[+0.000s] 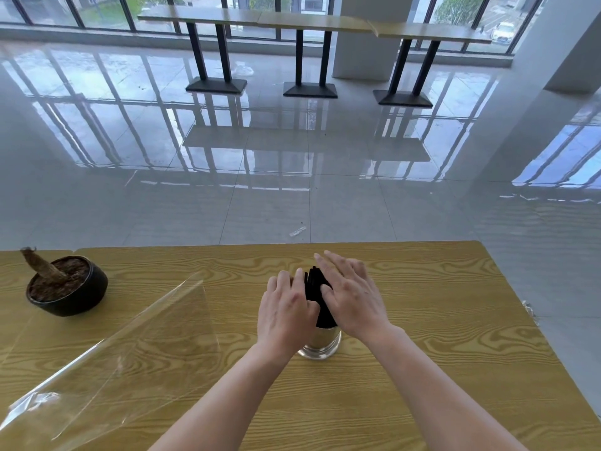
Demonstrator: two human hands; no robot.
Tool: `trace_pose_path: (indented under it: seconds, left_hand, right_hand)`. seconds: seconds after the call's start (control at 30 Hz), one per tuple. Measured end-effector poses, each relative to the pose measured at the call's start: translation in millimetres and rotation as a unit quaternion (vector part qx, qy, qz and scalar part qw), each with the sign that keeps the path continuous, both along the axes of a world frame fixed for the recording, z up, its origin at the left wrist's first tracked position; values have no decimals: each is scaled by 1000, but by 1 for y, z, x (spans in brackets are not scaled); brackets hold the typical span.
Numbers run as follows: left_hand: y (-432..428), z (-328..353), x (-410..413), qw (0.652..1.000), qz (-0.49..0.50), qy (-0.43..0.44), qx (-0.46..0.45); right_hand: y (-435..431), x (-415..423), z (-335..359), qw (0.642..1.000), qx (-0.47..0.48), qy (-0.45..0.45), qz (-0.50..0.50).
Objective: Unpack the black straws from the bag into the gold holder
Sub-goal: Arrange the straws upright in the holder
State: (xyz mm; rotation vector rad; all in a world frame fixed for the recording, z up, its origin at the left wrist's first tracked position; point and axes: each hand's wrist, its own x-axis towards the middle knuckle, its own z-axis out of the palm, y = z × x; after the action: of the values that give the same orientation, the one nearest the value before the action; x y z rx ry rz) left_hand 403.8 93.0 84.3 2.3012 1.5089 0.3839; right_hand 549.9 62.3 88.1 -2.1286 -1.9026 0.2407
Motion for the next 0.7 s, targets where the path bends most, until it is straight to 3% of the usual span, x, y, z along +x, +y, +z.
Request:
trace_pose_path:
  seconds: [0.23,0.43,0.7]
  left_hand:
    - [-1,-4,0,1000,-10,8,-4]
    - [3,-6,4,998,30,-58,-18]
    - [9,-11,0,995,46,-83,-25]
  right_hand:
    - [5,-2,0,998,-32,-17,51]
    - [16,-2,5,989,75,124,5]
    - [32,-11,14,986,80,146,-21]
